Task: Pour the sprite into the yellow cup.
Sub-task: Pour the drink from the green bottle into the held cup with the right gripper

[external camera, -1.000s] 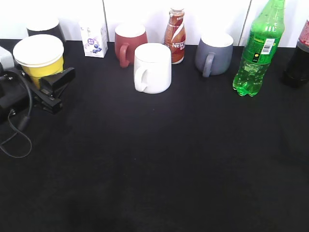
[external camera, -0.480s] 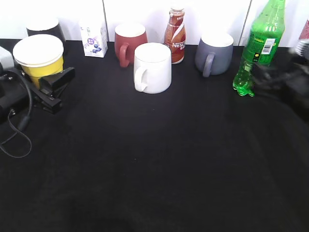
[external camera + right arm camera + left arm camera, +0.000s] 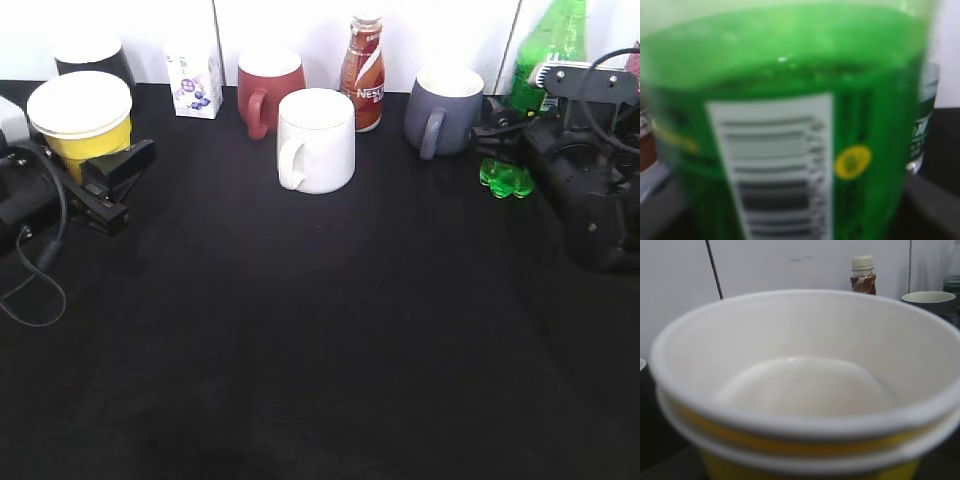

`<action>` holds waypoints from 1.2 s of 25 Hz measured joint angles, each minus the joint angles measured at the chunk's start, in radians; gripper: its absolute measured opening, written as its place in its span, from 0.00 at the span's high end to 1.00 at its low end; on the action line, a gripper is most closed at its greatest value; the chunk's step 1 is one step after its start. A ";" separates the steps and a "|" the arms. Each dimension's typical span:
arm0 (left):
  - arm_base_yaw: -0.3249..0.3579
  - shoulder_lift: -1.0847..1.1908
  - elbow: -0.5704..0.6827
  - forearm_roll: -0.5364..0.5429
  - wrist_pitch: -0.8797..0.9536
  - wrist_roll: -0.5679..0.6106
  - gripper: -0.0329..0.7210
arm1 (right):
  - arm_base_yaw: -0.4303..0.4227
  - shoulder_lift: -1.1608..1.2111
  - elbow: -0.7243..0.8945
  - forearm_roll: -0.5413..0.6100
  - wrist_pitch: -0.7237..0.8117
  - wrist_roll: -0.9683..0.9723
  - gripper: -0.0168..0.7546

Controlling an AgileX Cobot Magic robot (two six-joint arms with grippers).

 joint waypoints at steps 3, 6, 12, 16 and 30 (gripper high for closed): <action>0.000 0.000 0.000 0.001 0.000 0.000 0.36 | 0.000 0.007 -0.002 -0.001 -0.024 -0.030 0.39; -0.001 0.000 0.000 0.079 0.000 -0.007 0.36 | 0.000 -0.101 0.090 -0.089 -0.022 -0.040 0.39; -0.177 -0.001 0.000 0.123 0.000 -0.084 0.36 | 0.152 -0.358 0.256 -0.225 0.058 -0.164 0.39; -0.321 -0.001 0.000 0.128 0.000 -0.148 0.36 | 0.285 -0.362 0.254 -0.234 0.180 -0.410 0.39; -0.363 0.039 0.000 0.166 0.135 -0.161 0.36 | 0.292 -0.362 0.168 -0.257 0.322 -1.165 0.39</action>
